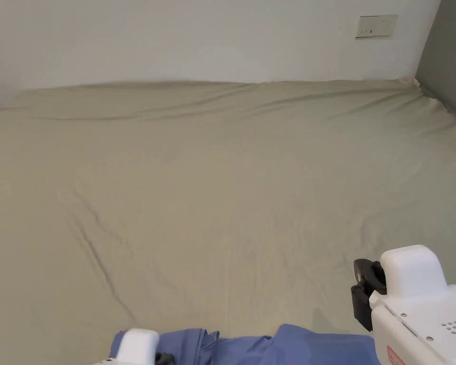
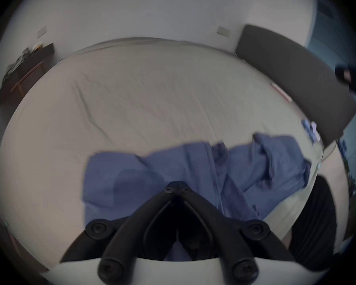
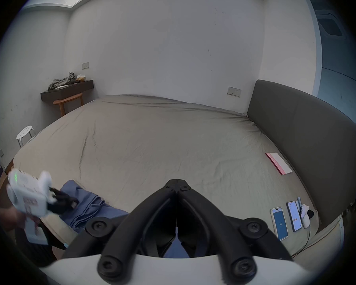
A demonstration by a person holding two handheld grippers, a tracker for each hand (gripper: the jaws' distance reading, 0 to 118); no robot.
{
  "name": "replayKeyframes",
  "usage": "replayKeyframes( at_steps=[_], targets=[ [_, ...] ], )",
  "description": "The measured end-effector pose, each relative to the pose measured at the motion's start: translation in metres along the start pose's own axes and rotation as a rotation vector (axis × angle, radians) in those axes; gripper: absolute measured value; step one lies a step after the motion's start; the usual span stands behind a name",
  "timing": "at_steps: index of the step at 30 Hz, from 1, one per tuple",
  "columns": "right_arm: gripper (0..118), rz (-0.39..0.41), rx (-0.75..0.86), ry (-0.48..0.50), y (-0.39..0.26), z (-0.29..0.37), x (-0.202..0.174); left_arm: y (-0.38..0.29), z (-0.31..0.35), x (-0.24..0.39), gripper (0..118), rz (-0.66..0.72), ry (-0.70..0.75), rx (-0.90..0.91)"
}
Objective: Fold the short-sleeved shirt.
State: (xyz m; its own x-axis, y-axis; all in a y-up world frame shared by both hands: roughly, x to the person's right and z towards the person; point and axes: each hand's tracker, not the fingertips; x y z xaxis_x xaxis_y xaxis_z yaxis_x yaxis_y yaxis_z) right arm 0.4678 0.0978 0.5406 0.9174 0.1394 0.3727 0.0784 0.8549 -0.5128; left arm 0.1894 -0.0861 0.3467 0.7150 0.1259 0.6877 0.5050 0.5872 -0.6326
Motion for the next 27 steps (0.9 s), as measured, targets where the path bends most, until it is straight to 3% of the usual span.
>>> replayKeyframes(
  at_steps=[6, 10, 16, 18, 20, 24, 27],
  targets=[
    [2, 0.003, -0.012, 0.002, -0.002, 0.002, 0.0, -0.012, -0.017, 0.054, 0, -0.234, 0.2, 0.038],
    [2, 0.003, -0.027, -0.001, -0.005, -0.001, 0.002, -0.008, -0.016, 0.072, 0, -0.291, 0.175, 0.046],
    [2, 0.007, -0.036, 0.002, -0.006, -0.003, 0.001, 0.0, -0.017, 0.08, 0, -0.148, -0.149, 0.022],
    [2, 0.014, -0.037, -0.001, -0.005, -0.003, 0.002, 0.008, -0.007, 0.076, 0, -0.032, -0.359, 0.035],
    [2, 0.017, -0.036, -0.006, -0.003, -0.003, 0.004, 0.016, 0.008, 0.061, 0, 0.077, -0.44, 0.114],
    [2, 0.021, -0.03, -0.013, 0.001, -0.003, 0.006, 0.032, 0.031, 0.002, 0, 0.269, -0.499, 0.18],
    [2, 0.021, -0.025, -0.01, 0.003, -0.003, 0.005, 0.032, 0.038, -0.056, 7, 0.383, -0.49, 0.191]
  ],
)
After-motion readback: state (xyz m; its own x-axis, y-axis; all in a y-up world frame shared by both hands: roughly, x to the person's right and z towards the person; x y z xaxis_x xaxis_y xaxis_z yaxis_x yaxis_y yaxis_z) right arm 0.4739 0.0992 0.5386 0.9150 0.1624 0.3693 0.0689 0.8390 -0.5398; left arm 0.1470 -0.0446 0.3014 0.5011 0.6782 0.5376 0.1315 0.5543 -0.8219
